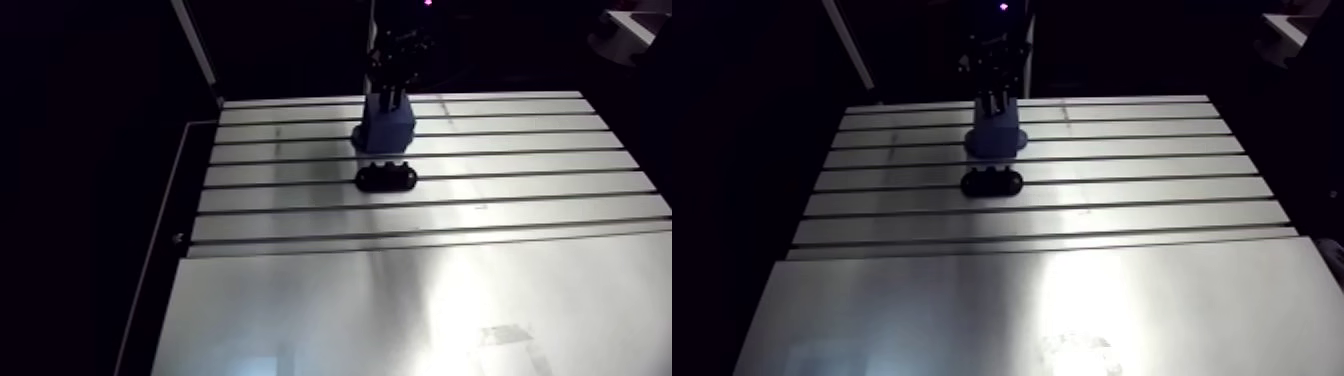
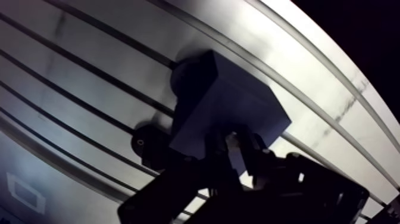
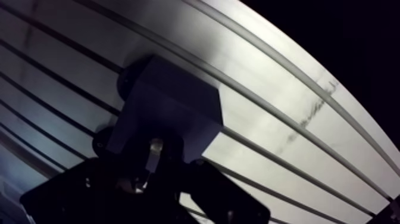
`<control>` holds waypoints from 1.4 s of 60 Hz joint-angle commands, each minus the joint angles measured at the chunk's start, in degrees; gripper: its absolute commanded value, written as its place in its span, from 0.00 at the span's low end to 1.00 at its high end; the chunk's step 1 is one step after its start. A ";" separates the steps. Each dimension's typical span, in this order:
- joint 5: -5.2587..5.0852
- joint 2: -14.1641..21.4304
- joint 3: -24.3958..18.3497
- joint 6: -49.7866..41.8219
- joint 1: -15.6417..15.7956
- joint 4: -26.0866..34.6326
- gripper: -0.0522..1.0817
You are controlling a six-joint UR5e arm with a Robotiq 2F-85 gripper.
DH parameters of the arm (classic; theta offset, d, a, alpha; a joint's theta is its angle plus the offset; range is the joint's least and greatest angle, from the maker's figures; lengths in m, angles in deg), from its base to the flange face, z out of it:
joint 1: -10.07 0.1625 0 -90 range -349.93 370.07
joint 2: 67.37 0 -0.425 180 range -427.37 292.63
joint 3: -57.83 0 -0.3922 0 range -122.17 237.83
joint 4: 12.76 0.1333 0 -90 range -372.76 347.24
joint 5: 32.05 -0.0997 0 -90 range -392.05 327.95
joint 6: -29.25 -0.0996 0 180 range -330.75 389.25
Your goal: Pick up the M10 bolt and insert it into the hex recess until seated.
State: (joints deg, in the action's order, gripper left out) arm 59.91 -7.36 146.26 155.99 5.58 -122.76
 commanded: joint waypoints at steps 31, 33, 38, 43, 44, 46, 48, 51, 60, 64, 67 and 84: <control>0.45 -0.03 -0.06 -1.29 0.00 -0.61 0.13; 0.38 -0.03 -0.13 -1.72 0.00 -0.61 0.11; 0.45 0.06 -0.39 -3.04 0.00 -0.61 0.06; 0.28 0.13 -0.75 -4.37 0.00 -0.61 0.06; 0.28 0.13 -0.75 -4.37 0.00 -0.61 0.06; 0.28 0.22 -0.76 -4.65 0.00 -0.61 0.06; 0.20 0.30 -0.91 -5.14 0.00 -0.54 0.06; 0.19 0.39 -1.10 -6.35 0.00 -0.53 0.06; -0.51 0.95 -2.27 -11.17 0.25 -0.62 0.06; 0.19 0.94 -3.00 -14.51 0.51 -0.54 0.06; 0.34 0.86 -3.34 -15.96 0.53 -0.30 0.06; 0.70 1.21 -4.83 -22.81 1.59 5.12 0.06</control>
State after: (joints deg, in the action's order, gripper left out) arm 60.32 -6.29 142.68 137.95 6.48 -121.45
